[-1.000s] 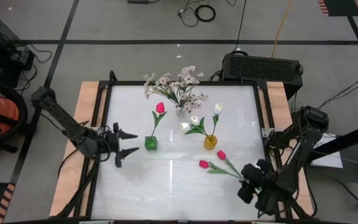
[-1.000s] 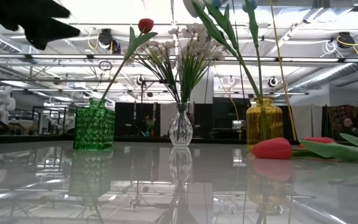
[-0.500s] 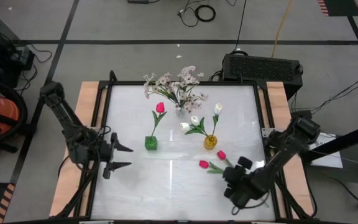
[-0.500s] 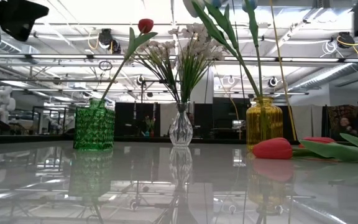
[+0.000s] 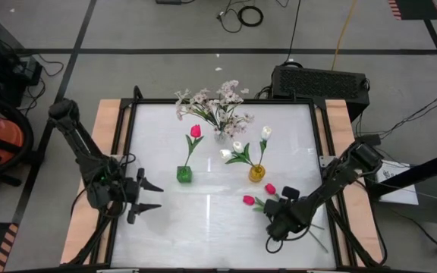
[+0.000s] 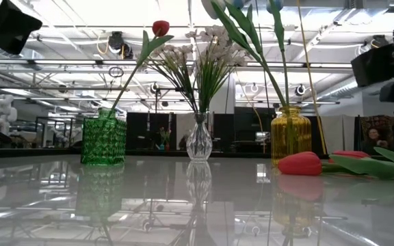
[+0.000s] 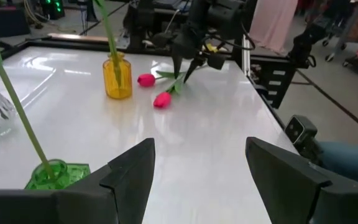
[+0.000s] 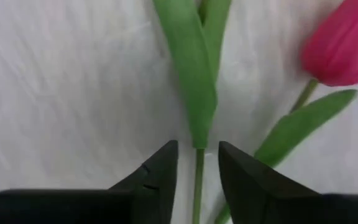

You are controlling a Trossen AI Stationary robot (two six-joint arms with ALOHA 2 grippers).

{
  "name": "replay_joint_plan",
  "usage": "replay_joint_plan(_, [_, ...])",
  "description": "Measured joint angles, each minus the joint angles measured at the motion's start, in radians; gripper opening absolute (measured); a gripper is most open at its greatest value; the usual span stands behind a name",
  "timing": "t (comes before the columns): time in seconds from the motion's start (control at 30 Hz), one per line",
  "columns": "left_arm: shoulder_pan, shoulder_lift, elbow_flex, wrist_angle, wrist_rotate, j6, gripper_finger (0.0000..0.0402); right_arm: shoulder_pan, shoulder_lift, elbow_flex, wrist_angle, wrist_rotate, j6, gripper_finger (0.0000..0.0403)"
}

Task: Sort flowers into vase by color
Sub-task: Put the left red flower into the green vase

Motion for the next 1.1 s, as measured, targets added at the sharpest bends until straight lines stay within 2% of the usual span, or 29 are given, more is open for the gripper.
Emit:
replay_joint_plan(0.2, [0.000, 0.035, 0.000, 0.002, 0.000, -0.043, 0.0258, -0.036, -0.007, -0.048, 0.107, -0.060, -0.061, 0.0062])
replay_joint_plan(0.33, [0.000, 0.049, 0.000, 0.016, 0.000, -0.043, 0.0258, -0.043, -0.011, -0.042, 0.111, -0.066, -0.063, 0.0011])
replay_joint_plan(0.43, [0.000, 0.054, 0.000, 0.033, 0.000, -0.043, 0.0258, -0.038, -0.025, -0.031, 0.101, -0.048, -0.061, 0.0008])
replay_joint_plan(0.63, [0.000, 0.066, 0.000, 0.107, 0.000, -0.037, 0.0258, 0.005, -0.128, 0.013, 0.123, 0.155, -0.032, 0.0002])
replay_joint_plan(0.77, [0.000, 0.108, 0.000, 0.253, -0.001, 0.031, 0.0258, 0.030, -0.190, 0.045, 0.204, 0.364, -0.043, 0.0001])
replay_joint_plan(0.93, [0.008, 0.216, 0.000, 0.526, -0.001, 0.182, 0.0258, 0.028, -0.215, 0.069, 0.512, 0.586, -0.247, 0.0001])
replay_joint_plan(1.03, [0.045, 0.287, 0.017, 0.663, -0.003, 0.244, 0.0258, -0.005, -0.214, 0.090, 0.682, 0.615, -0.387, 0.0001])
replay_joint_plan(1.1, [0.082, 0.325, 0.051, 0.676, -0.001, 0.254, 0.0258, -0.033, -0.197, 0.113, 0.739, 0.606, -0.470, 0.0001])
